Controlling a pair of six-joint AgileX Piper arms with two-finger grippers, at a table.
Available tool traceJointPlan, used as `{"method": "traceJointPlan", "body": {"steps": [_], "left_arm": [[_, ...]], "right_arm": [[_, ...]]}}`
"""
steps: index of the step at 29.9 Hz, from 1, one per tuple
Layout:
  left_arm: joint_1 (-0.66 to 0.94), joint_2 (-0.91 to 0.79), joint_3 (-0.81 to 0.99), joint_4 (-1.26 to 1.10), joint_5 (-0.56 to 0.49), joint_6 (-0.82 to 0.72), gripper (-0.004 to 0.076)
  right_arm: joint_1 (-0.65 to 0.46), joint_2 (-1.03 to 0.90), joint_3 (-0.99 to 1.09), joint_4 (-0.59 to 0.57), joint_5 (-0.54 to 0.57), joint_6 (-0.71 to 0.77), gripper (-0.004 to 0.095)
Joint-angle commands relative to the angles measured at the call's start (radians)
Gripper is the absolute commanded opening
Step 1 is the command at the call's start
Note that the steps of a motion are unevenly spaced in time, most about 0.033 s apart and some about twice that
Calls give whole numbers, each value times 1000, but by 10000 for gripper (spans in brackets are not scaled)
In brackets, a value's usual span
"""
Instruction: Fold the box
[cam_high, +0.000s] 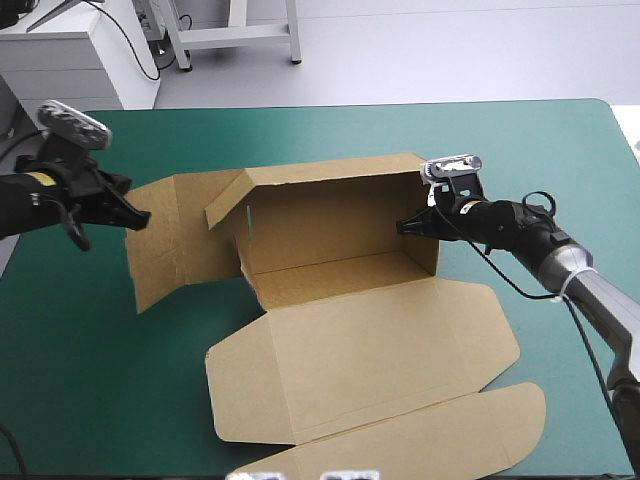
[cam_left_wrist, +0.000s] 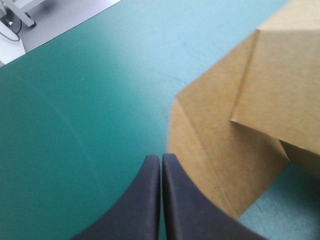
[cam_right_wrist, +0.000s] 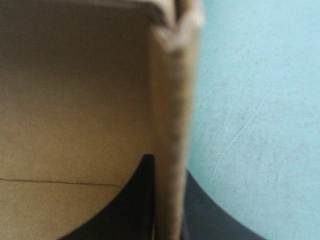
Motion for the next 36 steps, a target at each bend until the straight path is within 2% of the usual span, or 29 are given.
{"method": "traceJointPlan", "body": {"steps": [1,6,10,17,23,26,36], "left_arm": [[227,-11,-21,-269,-37,88,-8],[411,7,29,-504,-57,94,-8],[420,44,61,-542,-61,120,-8],[420,120,92,-565,-54,118,-8],[420,142,111,-580,-81,118,-8],[420,151,113,-595,-84,118,-8],[418,161,121,-666,-81,118,-8]], "right_arm": [[-18,-7,-14,-97,46,22,-18],[-54,36,-127,-114,237,50,-18],[-80,63,-260,-114,392,69,-18],[-80,68,-502,-161,626,189,-17],[-80,69,-585,-165,865,235,-17],[-80,70,-578,-201,867,289,-14],[-80,140,-576,-197,867,344,-14]]}}
